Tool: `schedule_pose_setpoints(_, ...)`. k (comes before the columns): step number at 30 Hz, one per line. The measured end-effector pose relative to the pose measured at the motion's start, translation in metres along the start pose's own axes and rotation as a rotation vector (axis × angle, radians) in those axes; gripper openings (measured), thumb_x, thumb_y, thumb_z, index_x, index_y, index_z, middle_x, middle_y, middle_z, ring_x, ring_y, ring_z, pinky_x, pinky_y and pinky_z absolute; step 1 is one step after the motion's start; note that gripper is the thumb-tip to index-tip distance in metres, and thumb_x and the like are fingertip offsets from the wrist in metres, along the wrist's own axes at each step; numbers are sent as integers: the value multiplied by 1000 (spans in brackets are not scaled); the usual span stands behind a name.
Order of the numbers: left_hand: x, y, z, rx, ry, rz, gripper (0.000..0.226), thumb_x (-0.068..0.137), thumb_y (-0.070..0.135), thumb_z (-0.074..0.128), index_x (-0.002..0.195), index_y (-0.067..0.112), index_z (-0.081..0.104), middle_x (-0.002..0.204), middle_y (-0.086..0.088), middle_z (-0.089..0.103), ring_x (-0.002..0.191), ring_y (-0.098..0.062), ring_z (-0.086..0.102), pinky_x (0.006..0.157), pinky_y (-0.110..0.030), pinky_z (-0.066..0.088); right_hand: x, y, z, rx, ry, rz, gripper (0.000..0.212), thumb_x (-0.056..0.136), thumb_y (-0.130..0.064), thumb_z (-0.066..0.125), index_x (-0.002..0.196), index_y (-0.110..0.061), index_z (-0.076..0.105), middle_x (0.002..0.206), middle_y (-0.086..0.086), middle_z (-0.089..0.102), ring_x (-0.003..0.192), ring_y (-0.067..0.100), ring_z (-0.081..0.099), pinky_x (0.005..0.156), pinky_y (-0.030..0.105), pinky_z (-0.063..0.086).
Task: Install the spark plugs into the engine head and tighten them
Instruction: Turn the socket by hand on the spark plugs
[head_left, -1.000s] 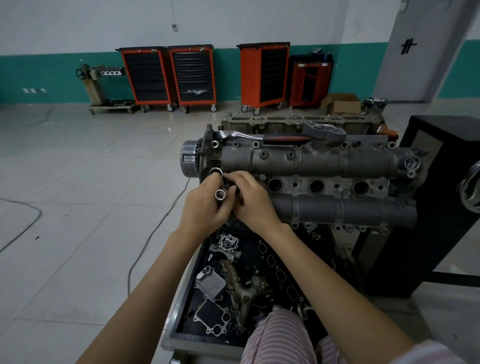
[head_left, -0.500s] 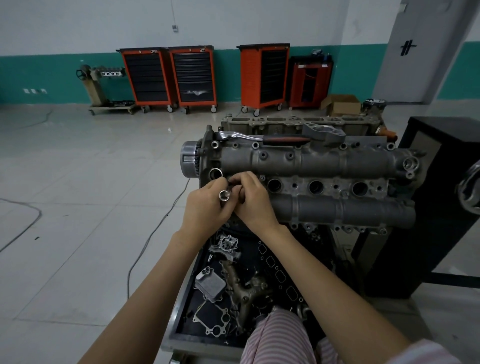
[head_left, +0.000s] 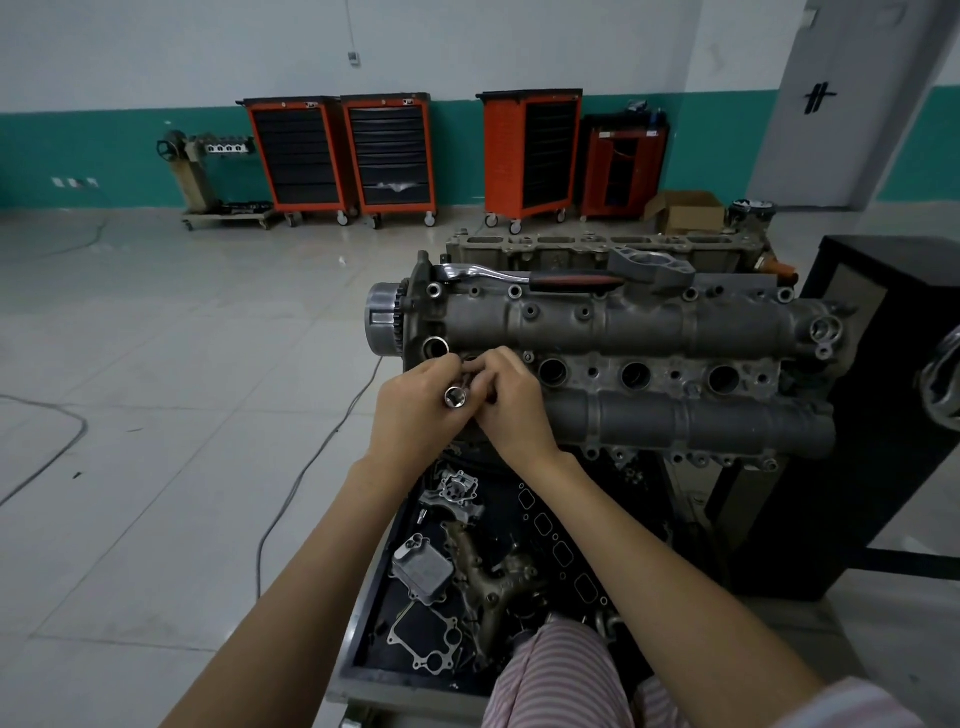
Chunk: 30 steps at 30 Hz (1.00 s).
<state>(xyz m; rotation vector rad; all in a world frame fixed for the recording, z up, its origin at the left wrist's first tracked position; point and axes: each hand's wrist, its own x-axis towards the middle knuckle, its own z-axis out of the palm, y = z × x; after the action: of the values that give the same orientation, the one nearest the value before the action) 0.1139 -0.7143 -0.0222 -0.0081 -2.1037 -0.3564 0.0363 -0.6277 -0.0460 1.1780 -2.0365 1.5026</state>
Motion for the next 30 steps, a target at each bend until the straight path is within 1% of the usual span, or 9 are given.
schedule_pose_setpoints(3,-1,-1,1,-9,11,-12,27,83,31,48,64,18,35,58,11,32,46,-13,29,44,-21,25,-1,-1,0,-44,-11,-49,14,80,-4,62,93,-4,60,94,5,56,77,8,50,67,25,45)
schedule_pose_setpoints(7,-2,-3,-2,-41,-38,-36,25,84,35,45,71,19,30,60,11,35,48,-13,32,45,-13,18,-3,-2,-4,-97,-73,-108,44,78,-6,61,121,-6,53,120,7,53,101,14,53,81,22,46)
schedule_pose_setpoints(9,-2,-5,-3,-45,-57,-32,27,84,34,48,71,19,30,57,14,31,48,-12,31,46,-11,18,-5,-2,-5,-112,-100,-121,51,79,-5,61,128,-7,49,124,7,52,106,15,53,85,23,45)
schedule_pose_setpoints(14,-1,-4,-1,-42,-83,-83,40,83,20,67,68,17,30,56,12,32,49,-15,34,47,-25,26,-2,-2,-6,-57,-101,-78,33,81,2,58,113,-3,61,112,11,63,103,23,58,89,19,41)
schedule_pose_setpoints(19,1,-3,-3,-63,-59,-23,42,81,29,65,60,18,31,52,9,32,46,-14,32,47,-21,23,0,-4,-3,17,44,14,15,75,5,65,90,0,65,91,10,62,82,15,56,74,7,38)
schedule_pose_setpoints(22,-1,-4,-2,-25,-60,14,42,82,32,64,57,17,33,52,7,31,44,-14,30,45,-22,22,0,-6,1,22,77,32,7,76,4,61,80,0,58,85,10,56,76,18,53,69,15,41)
schedule_pose_setpoints(24,-3,-5,-2,9,-60,46,38,83,28,61,58,14,37,54,8,32,44,-13,29,44,-22,23,-1,-6,1,12,67,45,5,77,3,57,81,0,56,86,10,54,77,22,53,69,30,45)
schedule_pose_setpoints(26,-4,-7,-2,22,-72,73,32,85,28,54,62,12,40,57,10,33,46,-11,28,44,-21,23,-1,-5,0,-11,43,29,11,77,2,58,88,-1,56,92,9,54,81,21,53,70,36,47)
schedule_pose_setpoints(30,-3,-6,-3,-18,-74,19,20,81,29,46,71,12,42,65,11,37,49,-11,30,43,-17,19,-4,-3,-4,-112,-75,-119,41,74,-4,63,115,-3,56,114,9,54,98,16,53,79,24,46)
